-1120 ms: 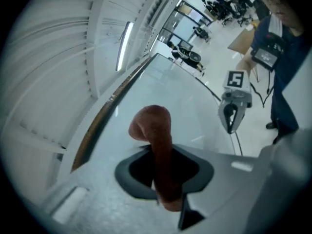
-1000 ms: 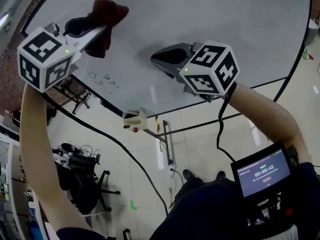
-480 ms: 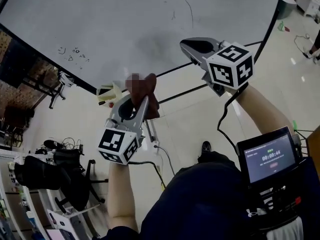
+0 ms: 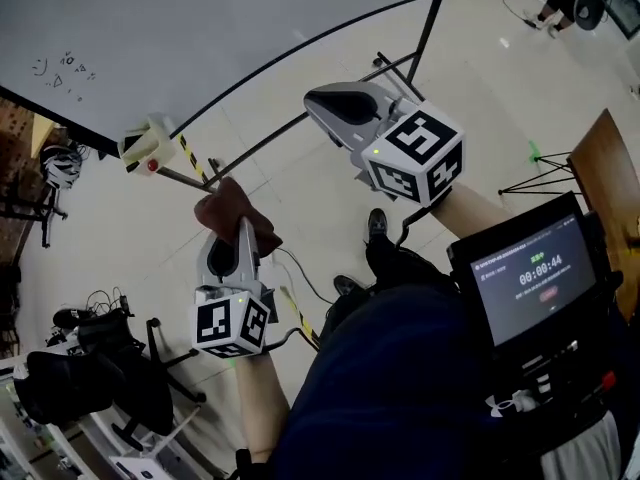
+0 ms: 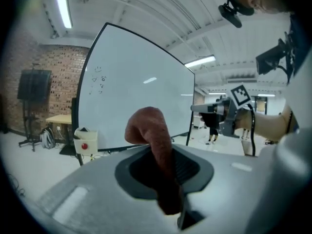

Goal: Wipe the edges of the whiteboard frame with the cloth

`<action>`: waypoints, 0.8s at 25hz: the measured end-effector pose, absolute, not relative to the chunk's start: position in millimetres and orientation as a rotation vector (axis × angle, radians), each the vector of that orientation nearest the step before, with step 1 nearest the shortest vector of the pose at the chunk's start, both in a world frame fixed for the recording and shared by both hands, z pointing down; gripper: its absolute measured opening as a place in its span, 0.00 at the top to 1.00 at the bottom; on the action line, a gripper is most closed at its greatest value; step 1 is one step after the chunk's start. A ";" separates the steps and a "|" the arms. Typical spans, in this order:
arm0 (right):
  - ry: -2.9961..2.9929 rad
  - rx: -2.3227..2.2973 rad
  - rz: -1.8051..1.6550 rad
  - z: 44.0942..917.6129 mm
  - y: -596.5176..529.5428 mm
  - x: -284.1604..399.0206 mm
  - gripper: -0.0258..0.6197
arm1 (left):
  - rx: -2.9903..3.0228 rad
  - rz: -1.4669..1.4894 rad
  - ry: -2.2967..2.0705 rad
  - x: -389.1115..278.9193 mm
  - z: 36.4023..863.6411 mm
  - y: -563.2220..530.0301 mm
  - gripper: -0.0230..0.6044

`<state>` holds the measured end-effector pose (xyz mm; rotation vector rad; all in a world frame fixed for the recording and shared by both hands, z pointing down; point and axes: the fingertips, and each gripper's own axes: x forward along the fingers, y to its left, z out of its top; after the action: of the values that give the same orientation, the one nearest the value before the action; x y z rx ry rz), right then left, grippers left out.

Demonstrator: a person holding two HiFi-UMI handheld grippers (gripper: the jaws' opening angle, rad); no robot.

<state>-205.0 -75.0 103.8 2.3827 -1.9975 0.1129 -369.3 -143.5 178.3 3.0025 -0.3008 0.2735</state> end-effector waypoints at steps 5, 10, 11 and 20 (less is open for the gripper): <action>-2.030 2.397 0.025 108.4 -42.3 -251.5 0.94 | 3.006 0.259 -0.241 -378.7 177.3 -92.4 0.85; -2.118 2.354 -0.021 115.0 2.2 -273.6 0.94 | 3.079 0.158 -0.223 -361.4 149.7 -41.2 0.85; -2.136 2.339 -0.016 118.9 7.7 -277.4 0.94 | 3.086 0.151 -0.234 -358.4 144.6 -35.3 0.85; -2.136 2.335 0.044 150.7 51.1 -266.2 0.94 | 3.121 0.176 -0.242 -332.6 146.4 10.4 0.85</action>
<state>-266.2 51.1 150.7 2.3345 -2.1364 0.0440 -332.6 10.4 146.4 3.1210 -0.2418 0.1763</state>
